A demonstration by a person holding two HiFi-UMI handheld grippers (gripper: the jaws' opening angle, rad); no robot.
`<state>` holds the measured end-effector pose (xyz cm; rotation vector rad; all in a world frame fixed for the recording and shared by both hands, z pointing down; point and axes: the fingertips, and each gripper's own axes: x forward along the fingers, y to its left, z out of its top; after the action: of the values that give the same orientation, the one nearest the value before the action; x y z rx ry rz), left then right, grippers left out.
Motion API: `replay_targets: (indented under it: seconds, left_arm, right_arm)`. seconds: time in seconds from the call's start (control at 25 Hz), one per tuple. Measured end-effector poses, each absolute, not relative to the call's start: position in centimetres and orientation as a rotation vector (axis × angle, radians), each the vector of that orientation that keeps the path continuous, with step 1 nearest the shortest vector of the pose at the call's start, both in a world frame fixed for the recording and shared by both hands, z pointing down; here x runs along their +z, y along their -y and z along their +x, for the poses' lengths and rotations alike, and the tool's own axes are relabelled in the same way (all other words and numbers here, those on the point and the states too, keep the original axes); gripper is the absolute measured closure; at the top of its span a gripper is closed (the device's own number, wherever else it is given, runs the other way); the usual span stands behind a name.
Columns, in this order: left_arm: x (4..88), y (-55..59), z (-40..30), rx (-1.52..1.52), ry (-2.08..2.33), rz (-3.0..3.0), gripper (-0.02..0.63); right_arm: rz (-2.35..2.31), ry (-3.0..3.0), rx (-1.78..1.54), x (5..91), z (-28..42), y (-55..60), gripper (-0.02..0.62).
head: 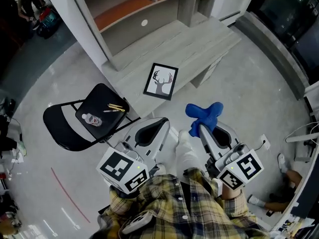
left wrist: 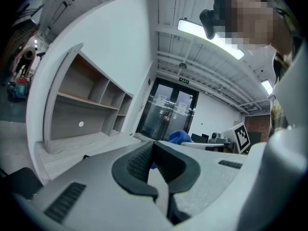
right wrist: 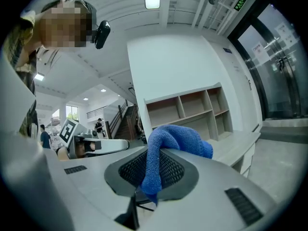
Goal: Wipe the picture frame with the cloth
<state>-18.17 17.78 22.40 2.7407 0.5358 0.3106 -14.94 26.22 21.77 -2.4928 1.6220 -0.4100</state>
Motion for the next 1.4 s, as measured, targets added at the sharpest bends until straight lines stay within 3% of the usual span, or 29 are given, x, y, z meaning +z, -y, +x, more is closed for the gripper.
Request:
replay_targets:
  seconds: [0.56,0.88,1.4]
  left_arm:
    - [22.0,-15.9,0.3,0.303,-0.259,2.795,0.6]
    - [23.4,-13.4,1.3,0.347,-0.083,2.789,0.6]
    - [22.3,-1.2,6.5,0.221,0.028,2.76,0.6]
  right_arm:
    - [-2.347,-1.861,-0.428,21.8,5.2,-24.5,0.541]
    - [-2.26,-1.94,-0.487,23.0,7.6,-23.1,0.541]
    - [-2.184,-2.129,-0.516,22.9,12.9,-8.9,0.541]
